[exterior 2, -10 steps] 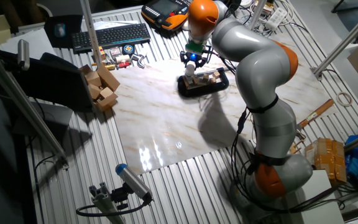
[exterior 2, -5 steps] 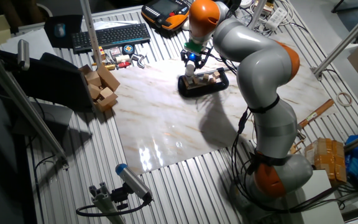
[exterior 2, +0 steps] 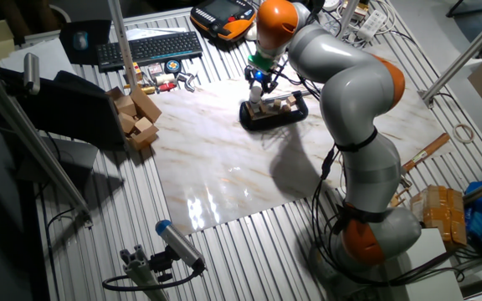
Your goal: Install the light bulb by rotating it
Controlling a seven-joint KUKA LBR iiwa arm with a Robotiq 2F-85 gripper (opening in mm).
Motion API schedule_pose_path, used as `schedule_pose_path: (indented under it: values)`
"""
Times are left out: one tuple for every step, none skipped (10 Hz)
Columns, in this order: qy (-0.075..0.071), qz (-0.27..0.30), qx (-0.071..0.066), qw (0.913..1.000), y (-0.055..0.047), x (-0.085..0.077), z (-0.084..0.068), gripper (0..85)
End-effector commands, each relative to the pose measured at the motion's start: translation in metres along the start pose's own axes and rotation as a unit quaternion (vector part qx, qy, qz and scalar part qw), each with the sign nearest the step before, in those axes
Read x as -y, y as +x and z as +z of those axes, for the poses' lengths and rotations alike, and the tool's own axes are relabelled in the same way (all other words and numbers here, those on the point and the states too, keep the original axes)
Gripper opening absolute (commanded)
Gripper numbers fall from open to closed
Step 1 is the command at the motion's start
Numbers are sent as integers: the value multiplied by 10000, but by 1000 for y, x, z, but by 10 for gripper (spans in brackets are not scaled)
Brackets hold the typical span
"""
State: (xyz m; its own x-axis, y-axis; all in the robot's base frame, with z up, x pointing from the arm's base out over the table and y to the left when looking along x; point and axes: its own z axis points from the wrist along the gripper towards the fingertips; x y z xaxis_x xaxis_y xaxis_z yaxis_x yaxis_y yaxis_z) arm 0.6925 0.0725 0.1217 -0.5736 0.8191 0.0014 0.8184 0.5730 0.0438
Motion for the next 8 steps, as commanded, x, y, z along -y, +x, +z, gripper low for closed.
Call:
schedule_pose_path:
  values:
    - [-13, 124, 0, 9999, 0, 0, -1, 0]
    - [-51, 347, -3, 9994, 0, 0, -1, 0]
    - [-84, 592, 16, 9982, 0, 0, -1, 0]
    - [-102, 805, 60, 9967, 0, 0, -1, 0]
    - [-119, 965, 76, 9952, 0, 0, -1, 0]
    - [-150, 1110, 99, 9937, 0, 0, -1, 0]
    - [-175, 1277, 118, 9916, 0, 0, -1, 0]
    - [-191, 1466, 138, 9889, 0, 0, -1, 0]
